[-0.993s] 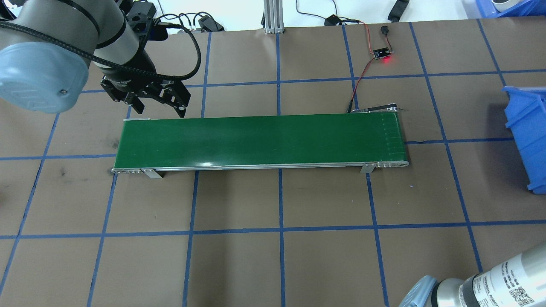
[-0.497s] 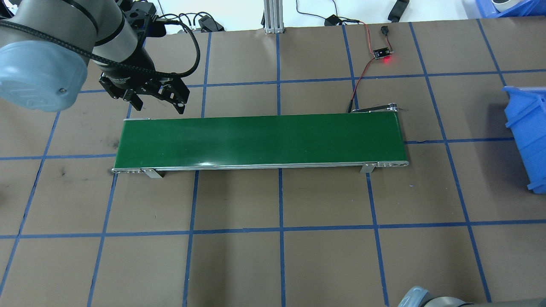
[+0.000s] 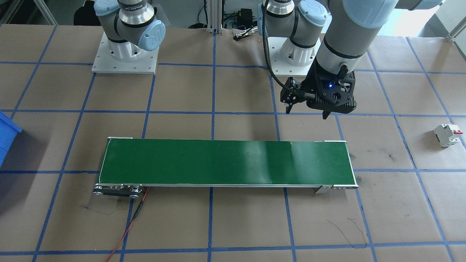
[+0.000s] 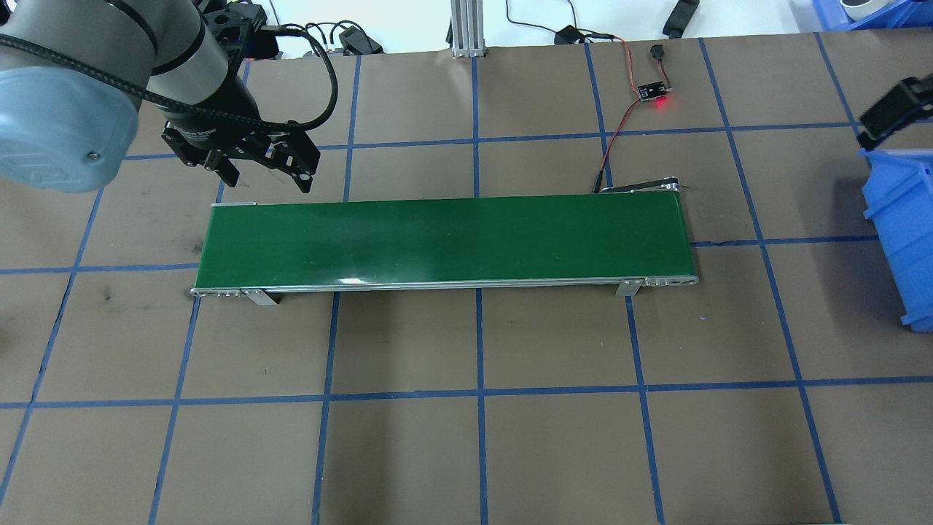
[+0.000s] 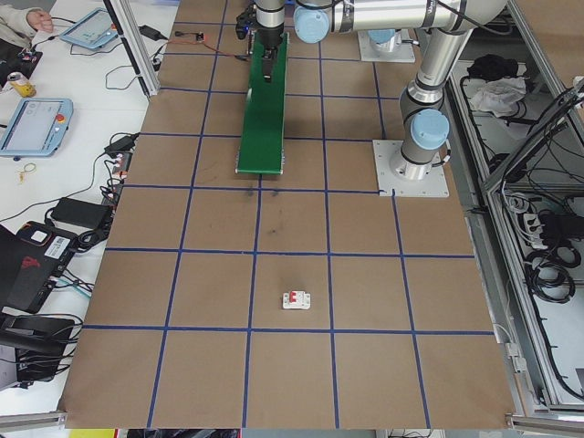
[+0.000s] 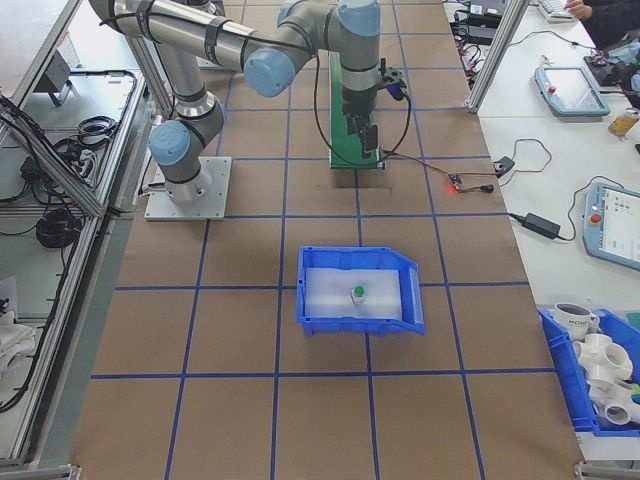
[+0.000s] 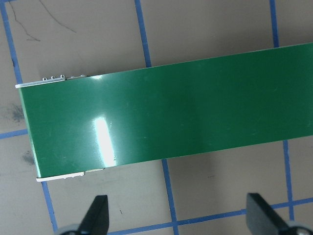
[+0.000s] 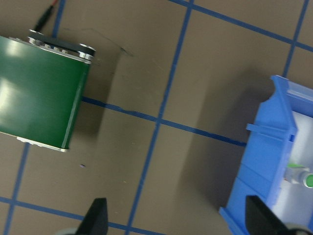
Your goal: Move button from left to right
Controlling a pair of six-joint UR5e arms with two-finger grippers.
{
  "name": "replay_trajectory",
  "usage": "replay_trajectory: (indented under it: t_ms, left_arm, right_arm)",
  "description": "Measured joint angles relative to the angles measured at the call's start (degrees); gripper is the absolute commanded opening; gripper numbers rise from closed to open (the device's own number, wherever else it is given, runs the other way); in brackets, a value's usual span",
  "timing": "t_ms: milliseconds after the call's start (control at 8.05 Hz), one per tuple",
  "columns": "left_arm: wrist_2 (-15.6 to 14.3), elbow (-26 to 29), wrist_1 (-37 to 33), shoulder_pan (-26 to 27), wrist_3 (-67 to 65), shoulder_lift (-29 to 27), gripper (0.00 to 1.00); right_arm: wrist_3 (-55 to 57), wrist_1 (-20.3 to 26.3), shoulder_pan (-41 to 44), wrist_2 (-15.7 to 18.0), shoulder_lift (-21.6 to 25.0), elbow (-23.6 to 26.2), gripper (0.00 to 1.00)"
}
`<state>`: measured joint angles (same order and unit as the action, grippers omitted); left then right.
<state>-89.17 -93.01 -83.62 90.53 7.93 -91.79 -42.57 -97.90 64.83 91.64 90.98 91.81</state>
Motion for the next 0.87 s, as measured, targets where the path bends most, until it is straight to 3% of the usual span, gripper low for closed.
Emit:
replay_trajectory:
  t_ms: [497, 869]
  left_arm:
    - [0.02, 0.1, -1.55, 0.0, 0.04, 1.16, 1.0]
    - [0.04, -0.12, -1.6, -0.03, 0.45, 1.22, 1.0]
  right_arm:
    - [24.42, 3.58, 21.2, 0.26, 0.84, -0.13, 1.0]
    - [29.71, 3.76, 27.34, 0.12, 0.61, -0.06, 1.0]
